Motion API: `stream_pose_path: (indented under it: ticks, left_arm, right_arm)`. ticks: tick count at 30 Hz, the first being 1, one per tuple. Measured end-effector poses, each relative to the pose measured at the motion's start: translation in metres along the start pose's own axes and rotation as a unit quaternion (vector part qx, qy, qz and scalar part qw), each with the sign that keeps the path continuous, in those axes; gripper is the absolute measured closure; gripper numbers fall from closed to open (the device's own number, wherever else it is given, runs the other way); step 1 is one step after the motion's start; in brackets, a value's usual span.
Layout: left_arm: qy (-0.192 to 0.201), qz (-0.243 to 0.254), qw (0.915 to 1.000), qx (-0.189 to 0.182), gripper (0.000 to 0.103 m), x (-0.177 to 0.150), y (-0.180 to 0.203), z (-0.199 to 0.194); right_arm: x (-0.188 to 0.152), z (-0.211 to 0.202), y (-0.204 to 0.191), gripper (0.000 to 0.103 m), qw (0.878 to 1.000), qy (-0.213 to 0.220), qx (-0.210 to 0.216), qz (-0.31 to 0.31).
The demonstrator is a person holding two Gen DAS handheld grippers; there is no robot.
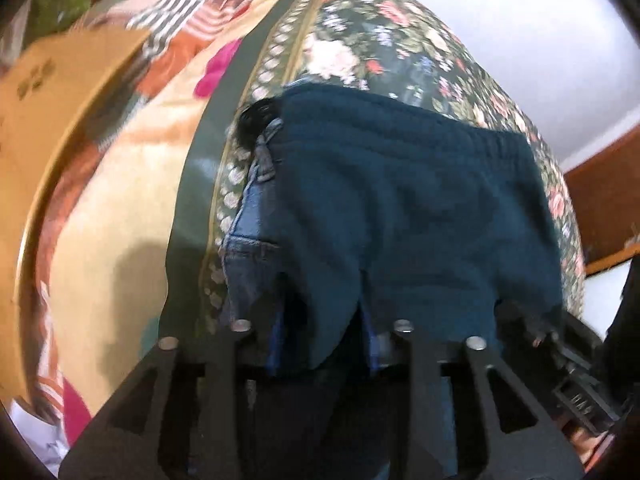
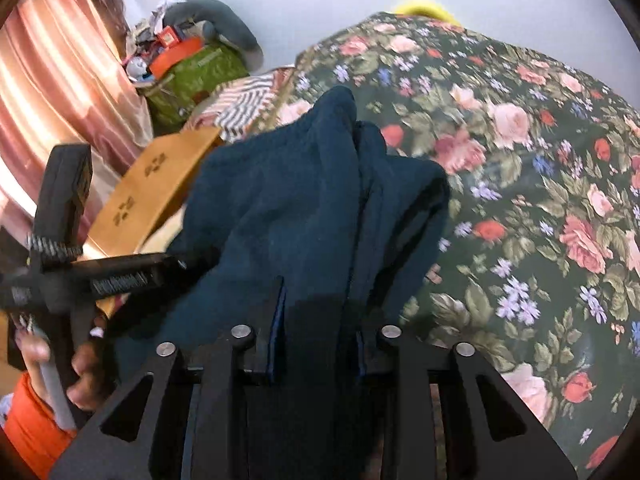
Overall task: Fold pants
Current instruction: 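Lower the folded pants onto the bedspread and open both grippers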
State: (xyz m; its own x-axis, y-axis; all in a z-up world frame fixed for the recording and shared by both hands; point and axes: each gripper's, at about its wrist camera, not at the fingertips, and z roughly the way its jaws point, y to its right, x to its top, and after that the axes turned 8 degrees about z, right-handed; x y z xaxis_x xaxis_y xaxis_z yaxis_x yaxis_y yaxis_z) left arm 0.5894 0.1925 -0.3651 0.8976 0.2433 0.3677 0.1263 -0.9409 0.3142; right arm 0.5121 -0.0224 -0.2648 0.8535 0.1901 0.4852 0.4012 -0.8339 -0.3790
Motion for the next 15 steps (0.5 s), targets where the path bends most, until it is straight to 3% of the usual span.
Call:
stream_pose_path:
  ticks: [1, 5, 10, 15]
  left_arm:
    - [-0.004, -0.005, 1.0, 0.004, 0.05, -0.002, 0.003, -0.005]
    - [-0.003, -0.017, 0.9998, 0.009, 0.049, -0.013, 0.0, -0.029]
    - [0.034, 0.05, 0.9939, 0.091, 0.05, -0.03, 0.018, -0.082]
    - [0.098, 0.107, 0.9849, 0.095, 0.05, -0.057, 0.051, -0.161]
  right_arm:
    - [-0.003, -0.004, 0.002, 0.075, 1.0, -0.001, -0.002, 0.003]
    - [-0.01, -0.019, 0.005, 0.067, 1.0, -0.002, -0.024, -0.003]
    - [-0.024, -0.064, -0.011, 0.064, 0.996, 0.025, -0.071, -0.054]
    - [-0.034, -0.132, -0.034, 0.064, 0.992, 0.088, -0.056, -0.077]
